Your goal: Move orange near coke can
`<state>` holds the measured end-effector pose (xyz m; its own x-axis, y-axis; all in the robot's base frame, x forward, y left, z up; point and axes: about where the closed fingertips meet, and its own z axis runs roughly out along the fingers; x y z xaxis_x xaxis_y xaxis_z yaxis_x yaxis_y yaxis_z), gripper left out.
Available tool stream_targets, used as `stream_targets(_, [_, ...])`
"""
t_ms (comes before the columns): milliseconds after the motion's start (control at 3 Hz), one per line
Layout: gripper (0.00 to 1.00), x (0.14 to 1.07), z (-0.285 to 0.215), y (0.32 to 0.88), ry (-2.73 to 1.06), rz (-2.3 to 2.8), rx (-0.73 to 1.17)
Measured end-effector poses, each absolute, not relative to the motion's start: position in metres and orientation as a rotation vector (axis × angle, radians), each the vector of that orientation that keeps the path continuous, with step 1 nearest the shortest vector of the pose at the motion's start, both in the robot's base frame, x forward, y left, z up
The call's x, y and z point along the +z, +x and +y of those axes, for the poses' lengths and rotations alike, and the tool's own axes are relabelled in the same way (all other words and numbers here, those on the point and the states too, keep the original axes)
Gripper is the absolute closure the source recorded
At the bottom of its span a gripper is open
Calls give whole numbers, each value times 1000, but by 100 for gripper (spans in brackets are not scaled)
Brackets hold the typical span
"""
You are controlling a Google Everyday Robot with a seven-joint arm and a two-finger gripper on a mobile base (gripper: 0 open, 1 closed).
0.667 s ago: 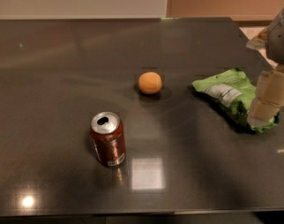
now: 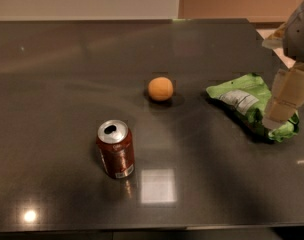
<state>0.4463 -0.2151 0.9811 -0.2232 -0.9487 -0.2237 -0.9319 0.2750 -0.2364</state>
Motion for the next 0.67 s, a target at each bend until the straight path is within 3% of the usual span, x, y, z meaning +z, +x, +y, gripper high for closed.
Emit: stream_targets(667, [0,983,-196,489,-1688,2182,-8])
